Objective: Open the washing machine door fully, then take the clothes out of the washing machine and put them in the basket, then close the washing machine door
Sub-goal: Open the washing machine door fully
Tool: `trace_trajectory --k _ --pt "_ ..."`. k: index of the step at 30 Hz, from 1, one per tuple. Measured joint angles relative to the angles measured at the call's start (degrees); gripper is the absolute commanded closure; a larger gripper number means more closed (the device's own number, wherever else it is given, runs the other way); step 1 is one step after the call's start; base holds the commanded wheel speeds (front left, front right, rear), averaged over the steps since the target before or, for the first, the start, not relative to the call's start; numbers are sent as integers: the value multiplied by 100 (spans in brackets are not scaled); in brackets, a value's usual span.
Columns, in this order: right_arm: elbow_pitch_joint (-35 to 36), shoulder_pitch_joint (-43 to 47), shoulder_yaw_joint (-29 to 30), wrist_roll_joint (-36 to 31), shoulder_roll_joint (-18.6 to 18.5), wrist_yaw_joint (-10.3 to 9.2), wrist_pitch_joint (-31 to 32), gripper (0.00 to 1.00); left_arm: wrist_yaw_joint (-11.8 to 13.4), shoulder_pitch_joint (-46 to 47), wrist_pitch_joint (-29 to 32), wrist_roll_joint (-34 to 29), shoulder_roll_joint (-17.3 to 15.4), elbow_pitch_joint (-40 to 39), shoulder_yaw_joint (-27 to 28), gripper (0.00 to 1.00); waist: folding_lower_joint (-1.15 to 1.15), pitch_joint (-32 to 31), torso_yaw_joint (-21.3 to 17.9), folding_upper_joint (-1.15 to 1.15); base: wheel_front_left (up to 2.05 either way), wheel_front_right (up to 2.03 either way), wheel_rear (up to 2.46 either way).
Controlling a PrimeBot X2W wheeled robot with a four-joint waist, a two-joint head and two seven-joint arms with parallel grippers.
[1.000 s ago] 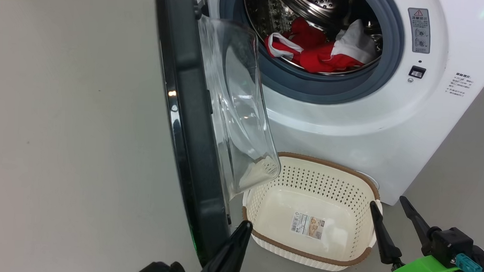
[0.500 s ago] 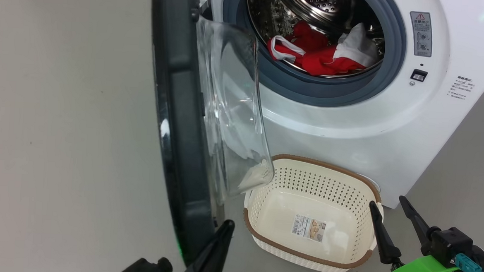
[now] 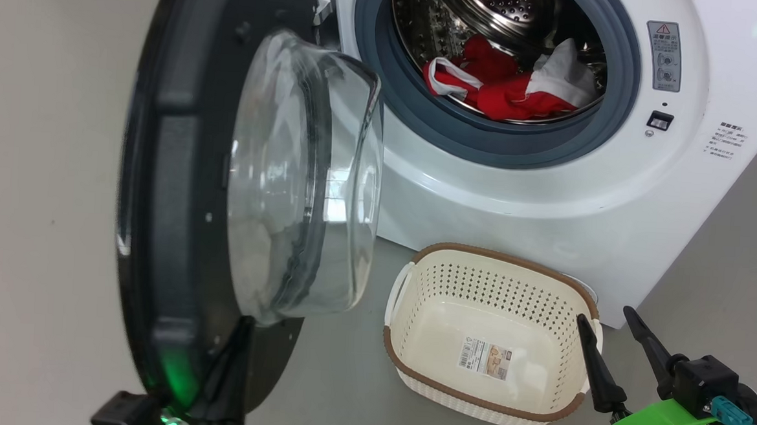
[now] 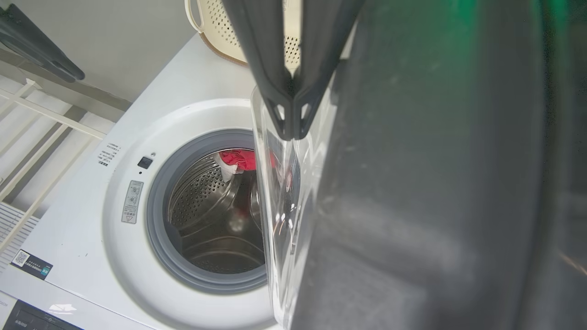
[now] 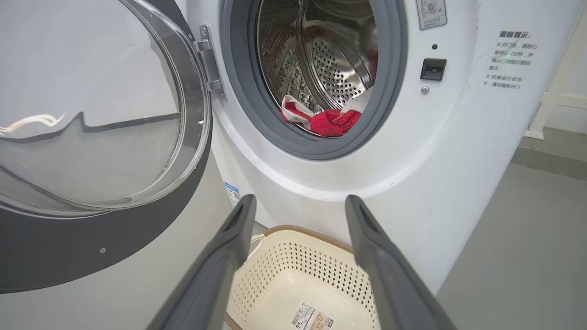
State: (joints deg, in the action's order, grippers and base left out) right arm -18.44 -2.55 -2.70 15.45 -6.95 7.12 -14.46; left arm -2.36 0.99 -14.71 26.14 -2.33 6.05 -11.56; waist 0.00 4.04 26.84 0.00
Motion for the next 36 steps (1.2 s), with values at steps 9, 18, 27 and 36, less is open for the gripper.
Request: trace_trajectory --k 9,18,27,36 --pt "4 1 -1 0 3 0 0 0 -15 11 -1 -180 13 167 833 100 0 50 -53 0 0 0 0" --pt "16 -3 5 0 -29 0 0 0 -122 248 1 -478 59 402 1827 100 0 212 -107 0 0 0 0" --pt "65 -150 8 -90 -152 0 -1 0 -300 733 0 -940 132 766 2736 100 0 474 -173 0 0 0 0" --pt "71 -166 16 -93 -182 0 -1 0 -424 1294 -1 -1299 145 1137 3744 100 0 700 -244 0 0 0 0"
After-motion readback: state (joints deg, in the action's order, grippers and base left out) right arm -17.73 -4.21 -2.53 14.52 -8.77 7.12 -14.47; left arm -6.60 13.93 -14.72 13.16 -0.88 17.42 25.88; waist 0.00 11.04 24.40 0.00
